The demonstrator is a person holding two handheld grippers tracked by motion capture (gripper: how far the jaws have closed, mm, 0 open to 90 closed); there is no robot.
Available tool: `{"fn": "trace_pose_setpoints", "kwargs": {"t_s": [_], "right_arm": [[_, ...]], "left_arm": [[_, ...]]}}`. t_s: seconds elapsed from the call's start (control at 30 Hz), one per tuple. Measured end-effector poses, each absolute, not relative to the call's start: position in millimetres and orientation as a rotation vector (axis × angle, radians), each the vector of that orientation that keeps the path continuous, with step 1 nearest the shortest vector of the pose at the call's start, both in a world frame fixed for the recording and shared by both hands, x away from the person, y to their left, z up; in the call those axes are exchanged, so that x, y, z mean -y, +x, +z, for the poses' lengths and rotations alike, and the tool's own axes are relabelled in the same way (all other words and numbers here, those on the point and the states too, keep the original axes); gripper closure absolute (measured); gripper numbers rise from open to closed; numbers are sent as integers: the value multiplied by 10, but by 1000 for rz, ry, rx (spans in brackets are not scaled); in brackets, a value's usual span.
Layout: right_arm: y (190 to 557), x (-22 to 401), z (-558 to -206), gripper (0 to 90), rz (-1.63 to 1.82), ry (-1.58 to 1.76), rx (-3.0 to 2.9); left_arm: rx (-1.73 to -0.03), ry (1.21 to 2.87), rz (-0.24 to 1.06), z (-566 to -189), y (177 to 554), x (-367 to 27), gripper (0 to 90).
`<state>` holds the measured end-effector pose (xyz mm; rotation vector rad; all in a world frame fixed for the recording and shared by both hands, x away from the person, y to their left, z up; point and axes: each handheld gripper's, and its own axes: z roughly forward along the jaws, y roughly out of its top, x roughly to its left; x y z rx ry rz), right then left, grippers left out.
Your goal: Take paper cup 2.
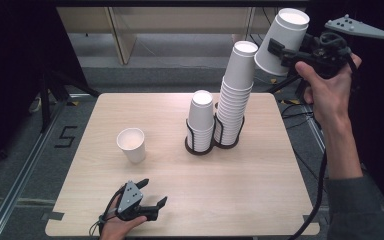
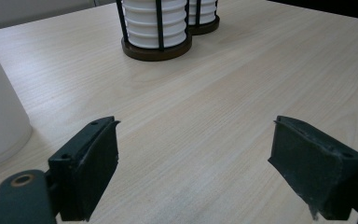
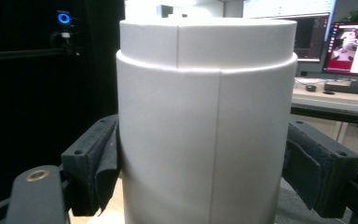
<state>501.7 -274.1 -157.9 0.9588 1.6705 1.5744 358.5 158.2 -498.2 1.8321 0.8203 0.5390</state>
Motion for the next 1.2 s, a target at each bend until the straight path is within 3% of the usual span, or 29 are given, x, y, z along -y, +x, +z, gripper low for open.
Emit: {"fn": "trace_pose_setpoints", "kwargs": {"t_s": [0.37, 1.2], "right_arm": [[4646, 2668, -1918, 196, 1582, 897, -1770], [4387, 2118, -3326, 197, 1673, 861, -1997]], "left_arm": [[-835, 1825, 549, -4980, 3590, -1594, 144], [-867, 1800, 566, -4969, 3614, -1653, 144]]}}
